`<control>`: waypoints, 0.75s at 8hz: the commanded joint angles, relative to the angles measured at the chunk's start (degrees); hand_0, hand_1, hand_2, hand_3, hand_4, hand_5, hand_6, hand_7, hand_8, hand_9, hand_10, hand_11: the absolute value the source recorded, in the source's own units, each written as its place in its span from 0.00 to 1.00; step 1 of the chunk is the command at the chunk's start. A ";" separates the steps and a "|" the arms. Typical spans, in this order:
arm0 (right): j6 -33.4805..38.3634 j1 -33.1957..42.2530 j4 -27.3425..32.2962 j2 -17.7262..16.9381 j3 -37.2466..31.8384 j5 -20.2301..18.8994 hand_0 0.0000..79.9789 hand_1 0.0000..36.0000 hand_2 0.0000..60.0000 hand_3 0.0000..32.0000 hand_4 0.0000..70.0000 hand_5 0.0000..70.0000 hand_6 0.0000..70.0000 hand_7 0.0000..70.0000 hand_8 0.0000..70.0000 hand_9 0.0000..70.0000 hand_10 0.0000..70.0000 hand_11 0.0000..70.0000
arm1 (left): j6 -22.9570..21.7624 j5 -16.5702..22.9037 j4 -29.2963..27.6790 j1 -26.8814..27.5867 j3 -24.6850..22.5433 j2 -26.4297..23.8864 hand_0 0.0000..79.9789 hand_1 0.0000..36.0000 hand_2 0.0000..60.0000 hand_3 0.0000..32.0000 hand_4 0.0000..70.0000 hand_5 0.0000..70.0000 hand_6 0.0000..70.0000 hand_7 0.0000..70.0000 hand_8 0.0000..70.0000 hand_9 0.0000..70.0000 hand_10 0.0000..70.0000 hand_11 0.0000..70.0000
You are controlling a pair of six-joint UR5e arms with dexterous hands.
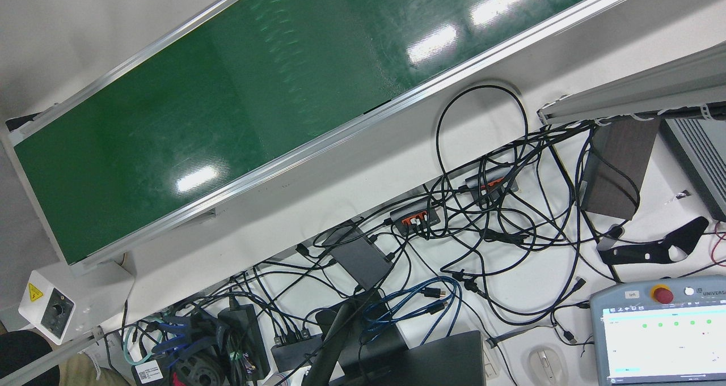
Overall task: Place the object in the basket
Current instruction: 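Reach the left hand forward toward the orange-labelled bottle on the belt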
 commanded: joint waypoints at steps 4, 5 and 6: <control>0.00 0.03 0.00 -0.01 0.05 0.00 0.00 0.00 0.00 0.00 0.00 0.00 0.00 0.00 0.00 0.00 0.00 0.00 | 0.09 -4.27 5.68 4.20 0.12 -7.18 0.69 0.17 0.00 0.11 0.12 0.10 0.00 0.00 0.00 0.01 0.06 0.11; 0.00 0.03 0.00 0.08 0.05 0.00 0.00 0.00 0.00 0.00 0.00 0.00 0.00 0.00 0.00 0.00 0.00 0.00 | 0.09 -5.24 5.68 4.65 0.12 -7.27 0.69 0.17 0.00 0.09 0.12 0.11 0.00 0.00 0.00 0.01 0.06 0.11; 0.00 0.03 0.00 -0.01 0.05 0.00 0.00 0.00 0.00 0.00 0.00 0.00 0.00 0.00 0.00 0.00 0.00 0.00 | 0.09 -5.25 5.86 4.74 0.12 -7.96 0.69 0.18 0.00 0.09 0.12 0.11 0.00 0.00 0.00 0.01 0.06 0.11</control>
